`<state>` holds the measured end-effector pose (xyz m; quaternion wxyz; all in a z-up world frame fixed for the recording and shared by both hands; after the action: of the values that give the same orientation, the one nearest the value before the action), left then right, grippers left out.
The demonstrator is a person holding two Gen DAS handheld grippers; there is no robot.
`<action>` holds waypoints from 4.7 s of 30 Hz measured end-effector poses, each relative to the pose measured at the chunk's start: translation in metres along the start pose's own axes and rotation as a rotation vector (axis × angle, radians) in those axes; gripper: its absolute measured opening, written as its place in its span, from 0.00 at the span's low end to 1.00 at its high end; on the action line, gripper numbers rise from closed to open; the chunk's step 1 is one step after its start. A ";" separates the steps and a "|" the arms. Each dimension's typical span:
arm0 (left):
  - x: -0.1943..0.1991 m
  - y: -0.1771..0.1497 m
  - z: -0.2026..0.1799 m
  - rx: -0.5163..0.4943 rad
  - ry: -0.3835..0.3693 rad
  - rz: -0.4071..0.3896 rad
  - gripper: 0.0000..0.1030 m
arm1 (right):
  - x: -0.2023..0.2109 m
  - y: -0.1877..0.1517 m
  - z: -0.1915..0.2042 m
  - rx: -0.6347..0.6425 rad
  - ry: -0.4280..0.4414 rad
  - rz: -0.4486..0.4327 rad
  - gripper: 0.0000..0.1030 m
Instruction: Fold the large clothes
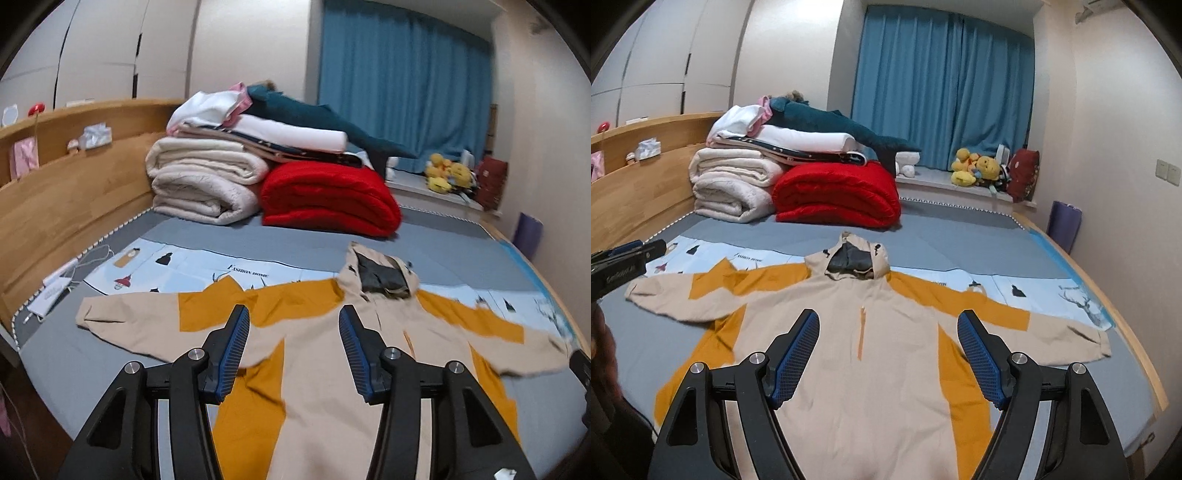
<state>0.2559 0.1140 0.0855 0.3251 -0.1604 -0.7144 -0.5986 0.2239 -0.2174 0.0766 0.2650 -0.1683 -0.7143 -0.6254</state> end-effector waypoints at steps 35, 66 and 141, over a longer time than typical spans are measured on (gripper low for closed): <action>-0.239 -0.028 0.258 0.337 0.093 0.407 0.15 | -0.223 0.087 0.033 0.007 0.169 0.158 0.46; -0.193 0.046 0.278 0.502 0.043 0.145 0.00 | -0.259 0.050 0.024 -0.018 0.184 0.350 0.13; -0.244 -0.021 -0.085 0.055 -0.882 0.774 0.02 | -0.288 -0.018 0.118 0.015 0.391 0.485 0.22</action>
<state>0.4454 0.0667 -0.0844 0.1963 -0.6349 -0.6869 -0.2943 0.4246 -0.0780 -0.1168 0.5401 -0.2083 -0.5933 -0.5594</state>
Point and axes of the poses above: each gripper's, at about its wrist camera, not at the fingertips, and x roughly against the way its jaws point, z to its left, y to its top, the point moved 3 cm from there along -x, roughly the way its jaws point, and after that the axes turned 10 degrees about z, right-handed, at the moved point
